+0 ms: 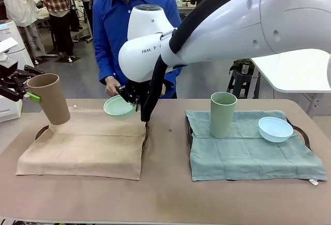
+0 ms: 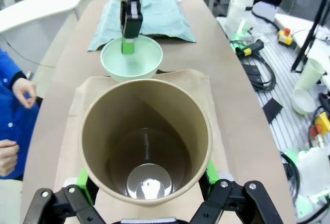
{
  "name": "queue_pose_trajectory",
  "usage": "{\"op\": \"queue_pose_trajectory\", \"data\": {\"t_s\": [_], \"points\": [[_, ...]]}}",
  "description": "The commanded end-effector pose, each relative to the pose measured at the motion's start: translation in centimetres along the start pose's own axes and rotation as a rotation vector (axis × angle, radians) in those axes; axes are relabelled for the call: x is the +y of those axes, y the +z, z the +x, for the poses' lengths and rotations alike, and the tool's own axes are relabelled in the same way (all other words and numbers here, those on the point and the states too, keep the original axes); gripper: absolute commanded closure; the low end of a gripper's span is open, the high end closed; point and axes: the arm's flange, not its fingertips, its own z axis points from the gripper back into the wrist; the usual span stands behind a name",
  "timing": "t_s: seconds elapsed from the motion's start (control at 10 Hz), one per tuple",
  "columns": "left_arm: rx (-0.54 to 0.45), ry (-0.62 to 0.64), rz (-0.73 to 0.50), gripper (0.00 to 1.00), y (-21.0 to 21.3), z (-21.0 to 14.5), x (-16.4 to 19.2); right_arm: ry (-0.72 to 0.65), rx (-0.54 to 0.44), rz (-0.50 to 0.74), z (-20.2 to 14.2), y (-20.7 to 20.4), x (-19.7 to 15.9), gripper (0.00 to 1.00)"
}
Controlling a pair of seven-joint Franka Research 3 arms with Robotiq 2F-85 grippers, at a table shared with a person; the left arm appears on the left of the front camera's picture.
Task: Set up a tray with a mat and arrange the tableware.
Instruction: Place the Picnic Bowl and Reusable plastic cup back onto the Handle tray in front of the human's position.
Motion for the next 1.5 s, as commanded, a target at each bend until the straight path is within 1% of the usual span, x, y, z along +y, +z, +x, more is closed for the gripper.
{"op": "queue_pose_trajectory", "data": {"t_s": [0.0,0.2,0.3,0.5,0.7,0.9,1.1,1.2,1.3,1.4], "points": [[-0.013,-0.031,-0.005,0.08,-1.0,-0.8,1.1,0.033,-0.023,-0.012,0.3,-1.5,-0.1,0.95],[-0.036,-0.049,-0.010,0.08,-2.1,-2.2,1.6,0.061,-0.005,-0.015,0.6,-3.7,-0.3,0.95],[-0.028,-0.034,-0.005,0.08,-2.6,-3.2,1.8,0.066,0.015,-0.021,0.6,-4.7,-0.2,0.95],[-0.058,-0.028,-0.018,0.08,-3.5,-4.6,2.8,0.086,0.048,-0.018,0.9,-6.7,-0.3,0.95],[-0.051,-0.018,-0.019,0.08,-4.1,-5.4,3.3,0.109,0.063,0.013,1.1,-8.4,-0.4,0.95],[-0.009,0.003,-0.021,0.08,-5.0,-6.4,3.5,0.125,0.065,0.029,1.0,-9.7,-0.4,0.95],[0.028,0.020,-0.028,0.08,-5.7,-7.1,3.6,0.124,0.066,0.029,0.7,-10.2,-0.5,0.95],[0.040,0.030,-0.038,0.00,-5.9,-7.3,3.6,0.121,0.062,0.027,0.5,-10.1,-0.6,0.46],[0.050,0.033,-0.041,0.00,-6.0,-7.4,3.4,0.116,0.055,0.007,0.2,-9.5,-0.5,0.36],[0.068,0.037,-0.038,0.00,-5.9,-7.3,3.3,0.088,0.075,-0.075,-0.1,-8.7,-0.2,0.00]]}}
